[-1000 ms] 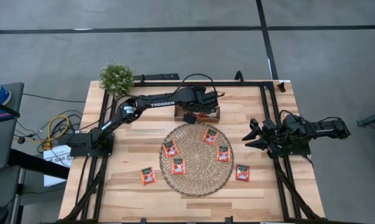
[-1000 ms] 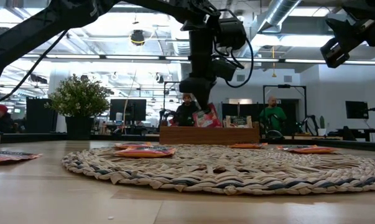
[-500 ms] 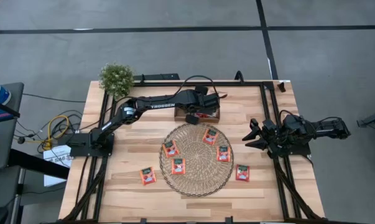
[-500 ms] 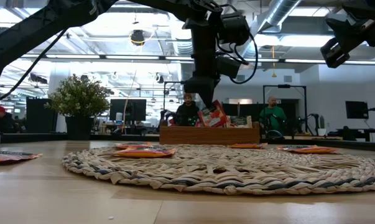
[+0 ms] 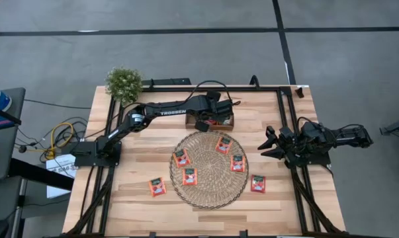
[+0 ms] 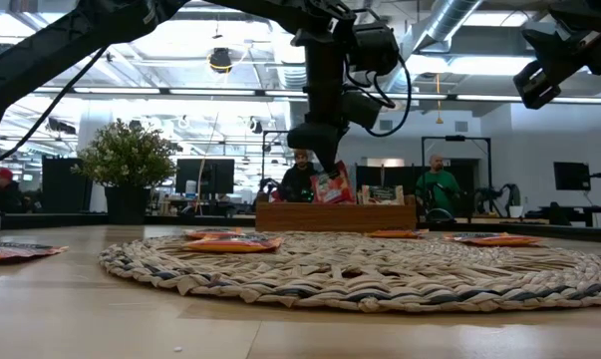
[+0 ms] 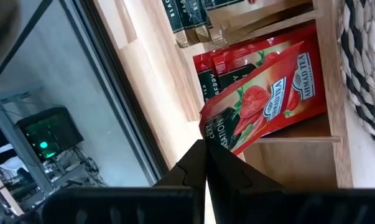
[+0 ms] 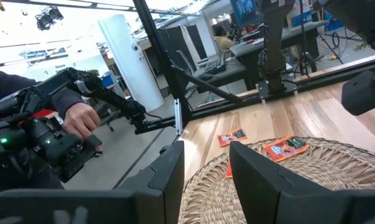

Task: Pick & Place Tea
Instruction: Put the red tea bag into the middle section of the wooden organizer

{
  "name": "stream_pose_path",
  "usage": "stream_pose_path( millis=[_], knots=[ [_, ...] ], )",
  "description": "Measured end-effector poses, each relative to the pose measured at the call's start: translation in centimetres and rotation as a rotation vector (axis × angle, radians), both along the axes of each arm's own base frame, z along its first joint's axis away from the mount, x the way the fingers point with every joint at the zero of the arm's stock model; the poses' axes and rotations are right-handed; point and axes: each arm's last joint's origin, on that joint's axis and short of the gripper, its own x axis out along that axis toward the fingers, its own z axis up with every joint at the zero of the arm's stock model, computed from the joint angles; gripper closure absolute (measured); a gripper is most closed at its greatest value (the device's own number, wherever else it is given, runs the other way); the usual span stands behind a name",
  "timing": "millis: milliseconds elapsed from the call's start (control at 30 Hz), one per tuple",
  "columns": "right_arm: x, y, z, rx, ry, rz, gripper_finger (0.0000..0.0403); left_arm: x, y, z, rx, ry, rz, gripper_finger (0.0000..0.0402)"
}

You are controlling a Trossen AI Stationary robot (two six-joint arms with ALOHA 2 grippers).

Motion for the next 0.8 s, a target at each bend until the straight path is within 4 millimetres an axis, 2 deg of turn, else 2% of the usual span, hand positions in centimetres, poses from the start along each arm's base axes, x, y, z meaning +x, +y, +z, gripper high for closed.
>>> stream_pose_path(
  millis=[800],
  knots=[
    [0.0, 0.0, 0.0, 0.0, 0.0, 0.0, 0.0282, 0.06, -0.2, -0.01, -0.008, -0.006, -0.001, 0.0401]
  ],
)
